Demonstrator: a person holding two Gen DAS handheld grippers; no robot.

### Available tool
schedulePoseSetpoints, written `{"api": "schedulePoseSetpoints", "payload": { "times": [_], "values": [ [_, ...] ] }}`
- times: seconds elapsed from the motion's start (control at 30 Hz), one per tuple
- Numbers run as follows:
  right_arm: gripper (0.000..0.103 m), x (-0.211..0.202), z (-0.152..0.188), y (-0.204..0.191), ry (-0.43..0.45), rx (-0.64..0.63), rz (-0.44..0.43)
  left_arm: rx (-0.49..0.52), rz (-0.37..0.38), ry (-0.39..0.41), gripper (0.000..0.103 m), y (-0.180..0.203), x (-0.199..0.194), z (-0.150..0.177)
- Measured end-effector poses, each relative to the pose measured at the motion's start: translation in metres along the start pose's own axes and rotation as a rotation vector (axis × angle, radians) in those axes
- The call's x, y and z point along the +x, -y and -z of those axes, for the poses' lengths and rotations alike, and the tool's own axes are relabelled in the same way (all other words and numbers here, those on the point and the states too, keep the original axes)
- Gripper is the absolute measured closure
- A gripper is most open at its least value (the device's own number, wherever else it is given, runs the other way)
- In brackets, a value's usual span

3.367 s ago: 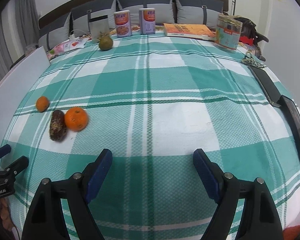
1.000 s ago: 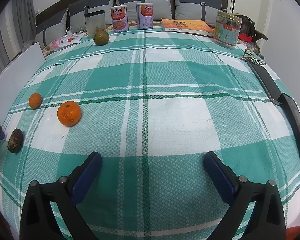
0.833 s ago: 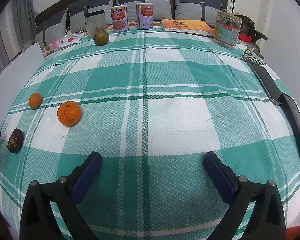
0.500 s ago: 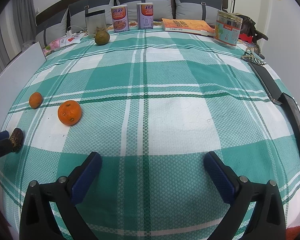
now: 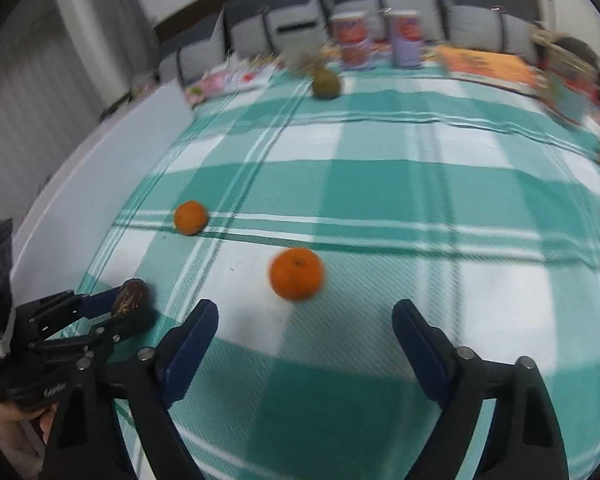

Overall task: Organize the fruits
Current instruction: 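Grasp the dark mangosteen with the left tool, then grasp an orange with the right tool while the left tool holds the mangosteen, then carry the mangosteen and orange into the box and open both tools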

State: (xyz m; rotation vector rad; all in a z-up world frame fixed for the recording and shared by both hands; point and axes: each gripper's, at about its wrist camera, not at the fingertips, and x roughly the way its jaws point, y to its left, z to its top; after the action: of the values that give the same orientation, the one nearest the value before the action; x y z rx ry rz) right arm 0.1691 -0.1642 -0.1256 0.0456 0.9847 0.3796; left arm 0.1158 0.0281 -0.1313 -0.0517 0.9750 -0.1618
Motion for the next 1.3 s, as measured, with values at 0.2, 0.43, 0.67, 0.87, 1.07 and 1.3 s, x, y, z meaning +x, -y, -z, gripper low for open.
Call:
{"api": "schedulePoseSetpoints", "payload": {
  "times": [0.2,0.43,0.67,0.87,1.07,1.3],
  "values": [
    [0.068,0.028,-0.016,-0.012,-0.080,-0.070,0.033,-0.011,-0.036,-0.004,0.061,-0.008,-0.006,-0.002],
    [0.072,0.006,-0.016,-0.009,-0.064,-0.039,0.026,0.030,-0.102,0.018,0.061,-0.004,-0.019,-0.005],
    [0.072,-0.017,-0.016,-0.020,-0.054,-0.037,0.004,0.046,-0.126,0.036,0.061,-0.003,-0.030,-0.009],
    [0.072,-0.018,-0.010,-0.023,-0.099,-0.027,0.017,-0.008,-0.052,0.027,0.061,-0.011,-0.049,-0.013],
    [0.072,-0.041,-0.027,-0.055,-0.113,-0.046,-0.064,-0.117,0.069,0.079,0.061,-0.048,-0.117,-0.035],
    [0.072,-0.077,-0.076,-0.165,-0.050,-0.195,-0.264,-0.188,0.019,0.169,0.061,-0.122,-0.200,-0.060]
  ]
}}
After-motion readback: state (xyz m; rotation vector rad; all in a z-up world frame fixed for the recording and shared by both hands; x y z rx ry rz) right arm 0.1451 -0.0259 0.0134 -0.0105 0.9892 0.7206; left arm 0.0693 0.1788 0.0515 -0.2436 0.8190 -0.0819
